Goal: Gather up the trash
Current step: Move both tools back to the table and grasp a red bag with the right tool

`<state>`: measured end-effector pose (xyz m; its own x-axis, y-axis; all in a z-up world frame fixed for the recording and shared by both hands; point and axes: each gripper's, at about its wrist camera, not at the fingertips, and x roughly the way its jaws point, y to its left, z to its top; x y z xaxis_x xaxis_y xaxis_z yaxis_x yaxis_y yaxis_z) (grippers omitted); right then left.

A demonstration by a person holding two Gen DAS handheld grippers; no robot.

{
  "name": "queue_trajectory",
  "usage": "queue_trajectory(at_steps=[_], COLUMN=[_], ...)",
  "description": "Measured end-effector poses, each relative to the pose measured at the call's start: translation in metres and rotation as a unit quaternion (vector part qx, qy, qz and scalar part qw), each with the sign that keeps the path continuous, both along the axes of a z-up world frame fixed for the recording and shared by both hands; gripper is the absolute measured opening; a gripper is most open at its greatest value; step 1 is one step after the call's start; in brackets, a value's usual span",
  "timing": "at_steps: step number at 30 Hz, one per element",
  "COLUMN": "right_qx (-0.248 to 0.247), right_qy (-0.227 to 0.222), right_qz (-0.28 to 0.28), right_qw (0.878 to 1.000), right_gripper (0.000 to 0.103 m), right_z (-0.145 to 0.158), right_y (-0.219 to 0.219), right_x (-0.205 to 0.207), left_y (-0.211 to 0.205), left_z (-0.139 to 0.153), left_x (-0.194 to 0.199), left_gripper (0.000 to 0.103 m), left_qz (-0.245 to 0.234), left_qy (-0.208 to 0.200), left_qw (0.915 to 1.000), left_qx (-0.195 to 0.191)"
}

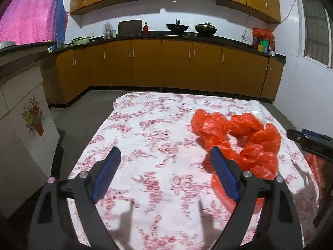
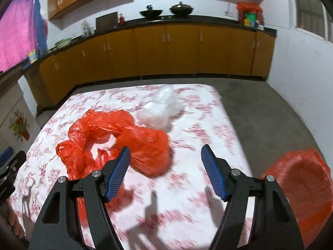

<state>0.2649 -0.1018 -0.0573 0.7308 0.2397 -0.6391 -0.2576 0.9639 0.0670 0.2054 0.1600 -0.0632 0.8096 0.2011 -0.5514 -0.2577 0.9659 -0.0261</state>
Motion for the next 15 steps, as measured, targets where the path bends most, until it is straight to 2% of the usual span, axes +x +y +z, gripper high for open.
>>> queue_trajectory(at_steps=[5,9,15], right_qx=[-0.021,-0.025,-0.055], right_qy=[0.006,0.021,0.044], right_qz=[0.021,0.031,0.044], right_qw=[1.0,0.999,0.997], right_gripper=[0.07,0.07,0.07], right_z=[-0.01,-0.019,-0.037], right_y=[0.027,0.036,0.045], right_x=[0.022,0.032,0.037], left_y=[0.014,0.021,0.023], left_z=[-0.007,-0.012,-0.017], left_x=[-0.001,-0.001,0.001], left_gripper=[0.085,0.086,0.086], left_qz=[0.009,0.014,0.015], left_qy=[0.006,0.012,0.018], left_qw=[0.9999,0.9997,0.9994], left_qx=[-0.007,-0.014,-0.023])
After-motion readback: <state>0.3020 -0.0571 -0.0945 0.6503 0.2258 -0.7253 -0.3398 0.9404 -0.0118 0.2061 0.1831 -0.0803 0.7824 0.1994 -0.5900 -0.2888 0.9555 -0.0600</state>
